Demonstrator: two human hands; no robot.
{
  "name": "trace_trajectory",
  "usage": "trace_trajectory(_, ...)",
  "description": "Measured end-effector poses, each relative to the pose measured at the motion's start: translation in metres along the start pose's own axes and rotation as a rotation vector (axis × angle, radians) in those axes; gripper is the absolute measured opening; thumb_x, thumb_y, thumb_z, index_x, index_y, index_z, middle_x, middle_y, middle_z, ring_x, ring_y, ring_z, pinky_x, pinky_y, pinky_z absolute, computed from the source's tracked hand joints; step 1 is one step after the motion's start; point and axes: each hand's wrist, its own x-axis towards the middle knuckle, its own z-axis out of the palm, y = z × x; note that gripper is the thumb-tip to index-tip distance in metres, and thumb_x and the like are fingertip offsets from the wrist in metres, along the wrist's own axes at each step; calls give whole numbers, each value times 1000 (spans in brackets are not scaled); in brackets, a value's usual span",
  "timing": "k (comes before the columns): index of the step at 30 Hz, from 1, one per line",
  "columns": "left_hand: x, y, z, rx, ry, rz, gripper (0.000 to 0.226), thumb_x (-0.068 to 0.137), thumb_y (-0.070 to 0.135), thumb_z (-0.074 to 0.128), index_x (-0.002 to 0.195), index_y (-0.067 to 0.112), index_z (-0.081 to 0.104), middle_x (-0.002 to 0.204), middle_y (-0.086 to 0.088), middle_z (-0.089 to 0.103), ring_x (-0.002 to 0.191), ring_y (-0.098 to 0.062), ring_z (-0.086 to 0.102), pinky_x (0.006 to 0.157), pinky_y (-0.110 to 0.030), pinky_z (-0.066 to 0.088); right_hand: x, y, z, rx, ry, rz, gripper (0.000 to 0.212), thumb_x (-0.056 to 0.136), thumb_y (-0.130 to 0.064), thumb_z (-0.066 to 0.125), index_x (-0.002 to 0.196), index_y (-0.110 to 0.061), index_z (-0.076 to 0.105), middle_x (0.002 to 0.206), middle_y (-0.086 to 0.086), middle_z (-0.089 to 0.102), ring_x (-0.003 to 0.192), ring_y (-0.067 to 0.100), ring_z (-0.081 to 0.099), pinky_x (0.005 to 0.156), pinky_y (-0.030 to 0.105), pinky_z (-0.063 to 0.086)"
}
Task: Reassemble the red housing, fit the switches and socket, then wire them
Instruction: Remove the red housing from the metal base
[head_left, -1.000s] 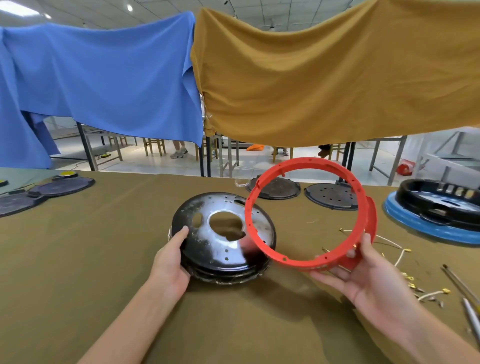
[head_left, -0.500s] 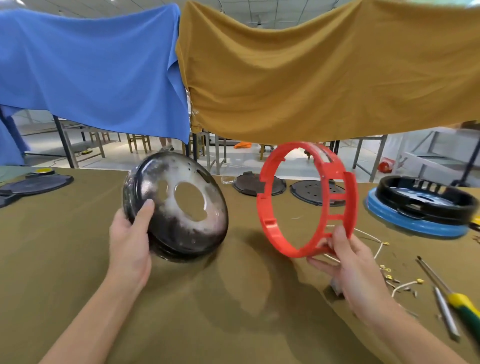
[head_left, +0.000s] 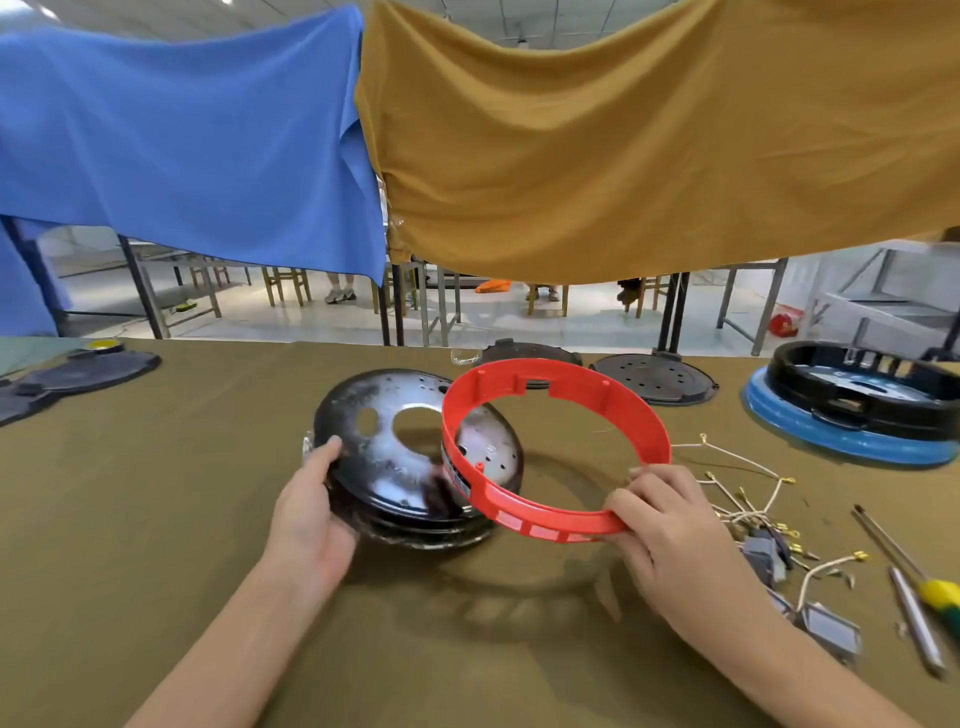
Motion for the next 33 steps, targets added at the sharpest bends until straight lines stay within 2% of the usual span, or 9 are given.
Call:
trace_trajectory(3, -4, -9, 6, 41, -53, -131, 32, 100, 24, 52, 128, 12, 61, 116, -10, 72, 105, -25, 69, 93, -44, 52, 1, 0, -1, 5, 1, -15, 25, 62, -2, 89, 77, -8, 70, 77, 3, 64, 89, 34, 64, 77, 42, 56)
trace_trajectory(7, -10, -16, 11, 166, -148, -275, 41, 103, 35, 38, 114, 8, 66, 96, -10, 77, 78, -22, 74, 65, -34, 58, 3, 2, -4, 65, -10, 15, 19, 67, -4, 86, 78, -5, 70, 79, 6, 66, 87, 36, 64, 75, 45, 57)
trace_trajectory(9, -11, -17, 11, 251, -158, -315, 44, 105, 36, 35, 119, 6, 64, 95, -11, 73, 78, -22, 70, 67, -34, 58, 3, 4, -5, 91, -6, 10, 12, 76, -12, 77, 81, -4, 70, 82, 7, 67, 88, 36, 63, 77, 46, 57)
trace_trajectory(14, -14, -14, 8, 495, -165, -348, 35, 105, 31, 39, 109, 5, 62, 80, -14, 73, 69, -25, 70, 56, -34, 59, 4, 8, -4, 187, -39, 28, 32, 88, -30, 54, 88, -2, 69, 92, 9, 67, 100, 36, 62, 88, 37, 45)
trace_trajectory(18, -15, -10, 4, 624, -216, -357, 34, 105, 28, 42, 112, 3, 64, 92, -20, 73, 73, -29, 72, 61, -35, 60, 5, 10, -4, 233, -74, -9, 39, 95, -32, 46, 89, 0, 68, 93, 9, 66, 108, 32, 59, 94, 24, 36)
trace_trajectory(21, -16, -8, 3, 628, -252, -364, 27, 101, 22, 49, 106, 2, 66, 86, -18, 72, 71, -28, 72, 61, -33, 60, 6, 10, -5, 250, -101, -16, 31, 96, -28, 57, 89, 0, 67, 95, 9, 66, 114, 29, 57, 98, 20, 33)
trace_trajectory(24, -16, -7, 4, 583, -283, -385, 23, 99, 23, 51, 97, 4, 64, 81, -16, 72, 72, -26, 72, 69, -35, 61, 6, 10, -6, 279, -128, 3, 25, 89, -23, 53, 92, -2, 68, 100, 7, 66, 118, 25, 54, 101, 15, 30)
trace_trajectory(28, -17, -8, 8, 486, -310, -410, 24, 101, 24, 46, 95, 7, 62, 77, -11, 72, 68, -22, 72, 63, -34, 60, 5, 12, -9, 314, -158, 12, 25, 89, -23, 54, 97, -4, 68, 105, 5, 66, 119, 17, 50, 103, 3, 22)
trace_trajectory(33, -18, -11, 10, 416, -348, -419, 26, 102, 24, 41, 97, 9, 61, 74, -9, 71, 66, -21, 71, 63, -33, 60, 6, 7, -7, 327, -170, -6, 27, 91, -28, 53, 102, -8, 68, 104, -1, 64, 119, 19, 51, 100, 15, 30)
